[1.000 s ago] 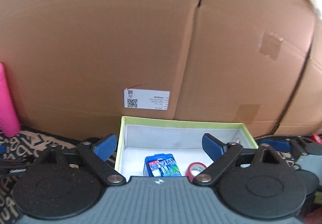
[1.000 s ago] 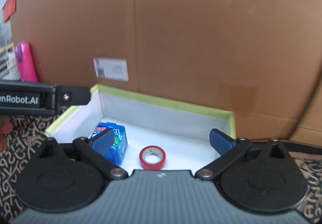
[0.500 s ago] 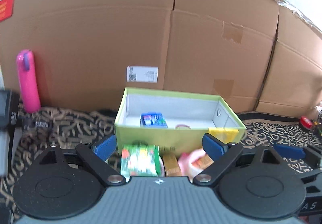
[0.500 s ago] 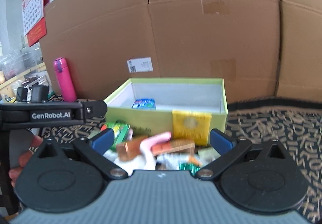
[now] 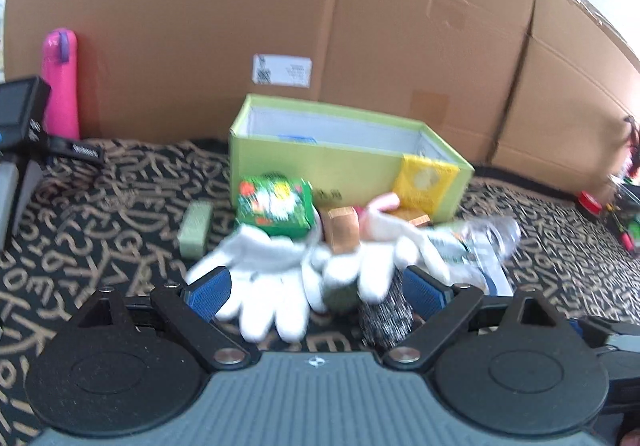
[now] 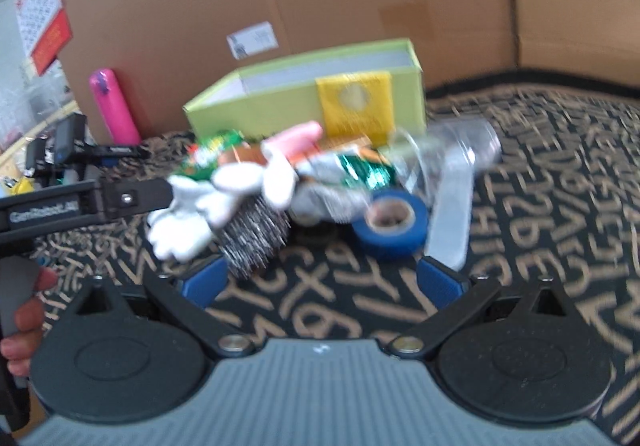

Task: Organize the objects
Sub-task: 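Grasp the steel wool with left tool while right tool grasps blue tape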

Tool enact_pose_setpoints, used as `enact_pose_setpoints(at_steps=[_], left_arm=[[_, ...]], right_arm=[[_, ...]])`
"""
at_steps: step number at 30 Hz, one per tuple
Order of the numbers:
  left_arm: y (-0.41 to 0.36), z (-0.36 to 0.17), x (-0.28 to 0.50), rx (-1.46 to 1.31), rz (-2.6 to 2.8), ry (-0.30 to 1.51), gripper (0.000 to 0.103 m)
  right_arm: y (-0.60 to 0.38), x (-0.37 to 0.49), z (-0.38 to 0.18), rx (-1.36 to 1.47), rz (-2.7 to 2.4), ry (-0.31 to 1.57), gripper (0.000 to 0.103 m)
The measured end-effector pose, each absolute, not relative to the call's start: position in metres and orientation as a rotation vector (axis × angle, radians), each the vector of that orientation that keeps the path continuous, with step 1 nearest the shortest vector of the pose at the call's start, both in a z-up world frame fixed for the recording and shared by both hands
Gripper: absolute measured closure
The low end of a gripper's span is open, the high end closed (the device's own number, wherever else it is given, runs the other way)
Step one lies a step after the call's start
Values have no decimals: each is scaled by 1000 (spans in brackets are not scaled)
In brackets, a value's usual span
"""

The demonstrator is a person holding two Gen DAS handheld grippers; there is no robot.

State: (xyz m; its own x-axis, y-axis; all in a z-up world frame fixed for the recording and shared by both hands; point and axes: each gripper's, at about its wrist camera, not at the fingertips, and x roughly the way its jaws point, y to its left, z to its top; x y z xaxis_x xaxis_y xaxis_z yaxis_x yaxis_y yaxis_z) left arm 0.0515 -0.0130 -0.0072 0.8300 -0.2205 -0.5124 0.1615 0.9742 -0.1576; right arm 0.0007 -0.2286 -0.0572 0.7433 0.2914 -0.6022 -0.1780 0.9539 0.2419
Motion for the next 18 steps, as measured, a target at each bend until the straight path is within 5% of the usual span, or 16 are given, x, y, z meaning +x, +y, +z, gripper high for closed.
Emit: enact_pose_setpoints(at_steps=[13,18], left_arm=[[-54,-26,57,-88,-358,601,12],[-71,-38,74,-73,-368,647,43]], right_arm=[[-252,-20,-58,62,157,638,5],[-258,-24,-64,72,155,663,23]])
